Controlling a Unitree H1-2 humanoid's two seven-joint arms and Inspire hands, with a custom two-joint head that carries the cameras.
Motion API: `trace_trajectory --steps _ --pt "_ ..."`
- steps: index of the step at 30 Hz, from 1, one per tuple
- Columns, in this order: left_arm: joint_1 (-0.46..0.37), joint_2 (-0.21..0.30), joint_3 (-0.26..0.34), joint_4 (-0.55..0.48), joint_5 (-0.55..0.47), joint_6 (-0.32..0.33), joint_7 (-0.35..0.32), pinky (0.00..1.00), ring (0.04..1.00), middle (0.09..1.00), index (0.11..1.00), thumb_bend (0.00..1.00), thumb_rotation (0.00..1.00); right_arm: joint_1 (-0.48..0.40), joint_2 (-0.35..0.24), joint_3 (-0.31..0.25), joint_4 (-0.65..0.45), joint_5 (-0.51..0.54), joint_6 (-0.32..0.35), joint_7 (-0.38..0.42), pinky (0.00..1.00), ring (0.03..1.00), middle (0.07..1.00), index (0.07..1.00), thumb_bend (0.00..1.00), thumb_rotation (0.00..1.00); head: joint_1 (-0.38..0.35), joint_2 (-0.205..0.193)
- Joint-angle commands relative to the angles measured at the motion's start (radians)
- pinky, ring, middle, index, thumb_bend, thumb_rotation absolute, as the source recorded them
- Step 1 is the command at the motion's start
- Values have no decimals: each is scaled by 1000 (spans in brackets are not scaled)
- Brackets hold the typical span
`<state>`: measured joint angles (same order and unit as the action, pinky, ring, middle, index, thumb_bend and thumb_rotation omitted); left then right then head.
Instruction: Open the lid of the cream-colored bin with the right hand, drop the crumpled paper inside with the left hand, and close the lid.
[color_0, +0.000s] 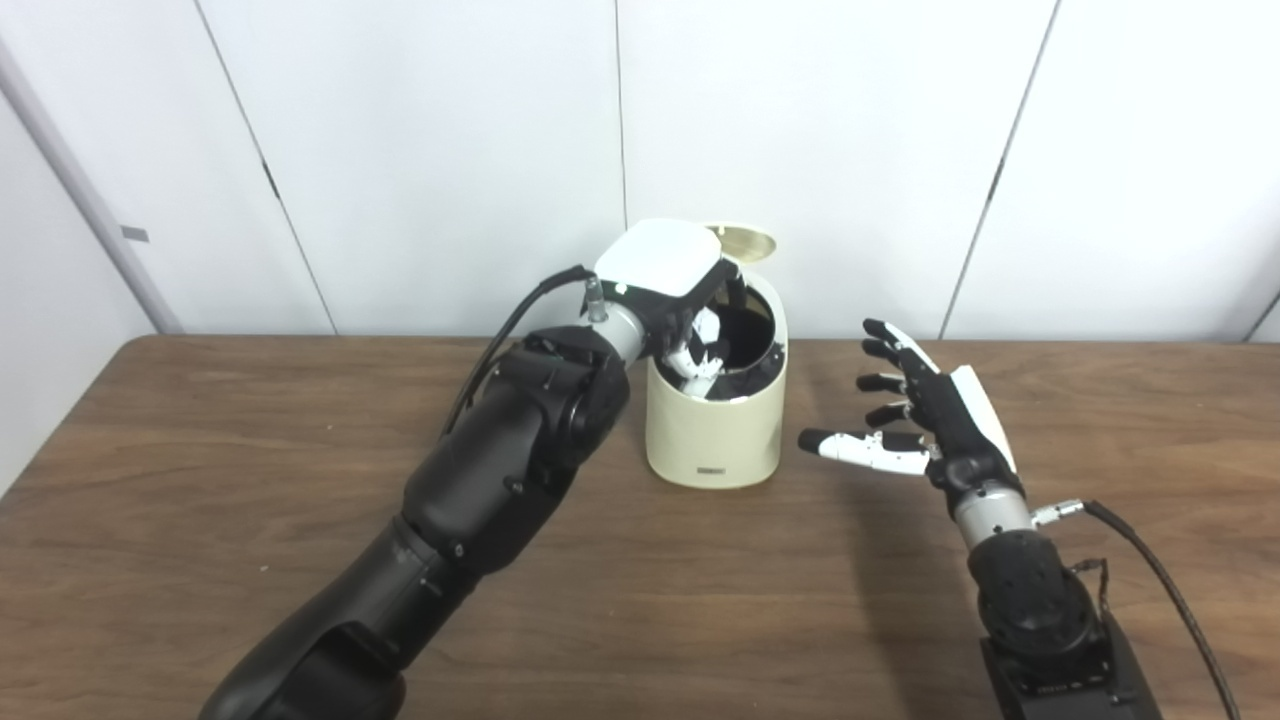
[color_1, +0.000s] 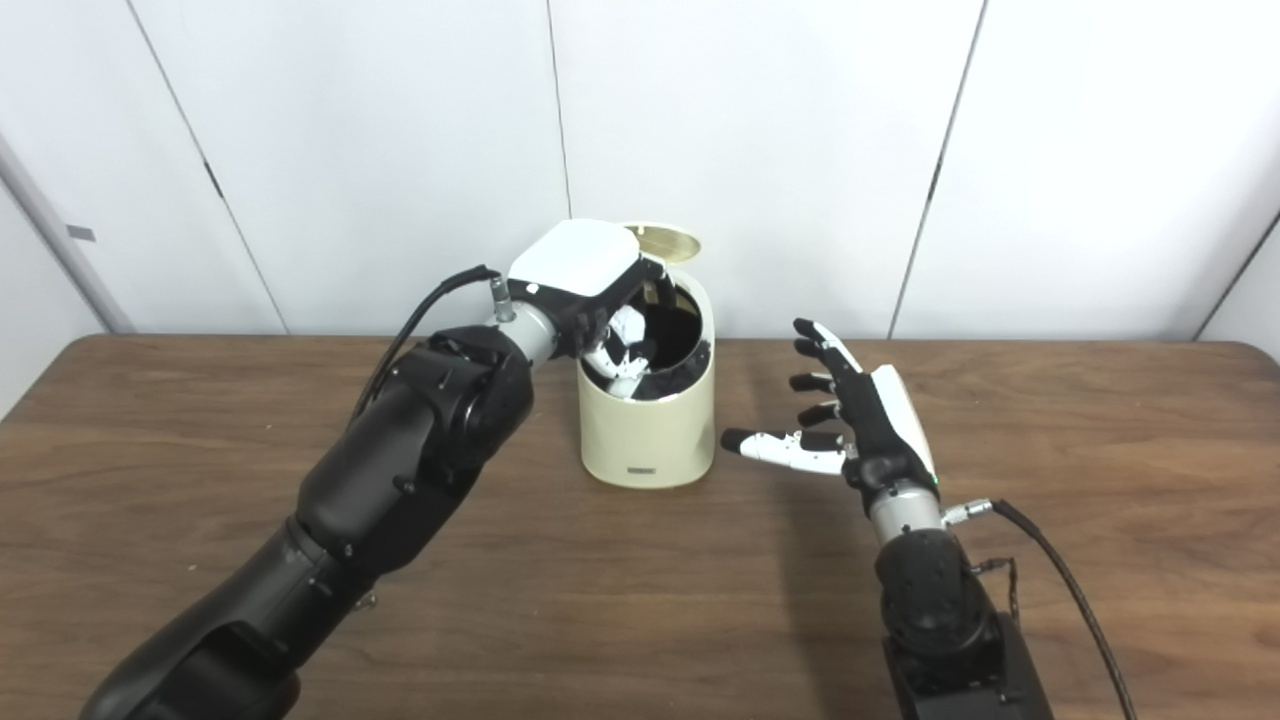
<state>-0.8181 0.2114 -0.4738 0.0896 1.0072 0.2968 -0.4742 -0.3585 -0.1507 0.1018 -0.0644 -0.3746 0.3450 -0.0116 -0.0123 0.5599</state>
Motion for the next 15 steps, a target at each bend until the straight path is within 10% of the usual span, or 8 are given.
trace_trajectory --steps 1,15 --pt "-34 13 9 -18 5 7 -12 364 533 684 692 988 101 -21 -3 -3 -39 -7 -14 -3 589 770 885 904 850 284 0 1" --pt "-20 13 34 -33 -38 -20 -1 410 587 702 684 972 88 -18 5 -2 -40 -1 -11 -2 587 773 893 905 836 253 -4 5"
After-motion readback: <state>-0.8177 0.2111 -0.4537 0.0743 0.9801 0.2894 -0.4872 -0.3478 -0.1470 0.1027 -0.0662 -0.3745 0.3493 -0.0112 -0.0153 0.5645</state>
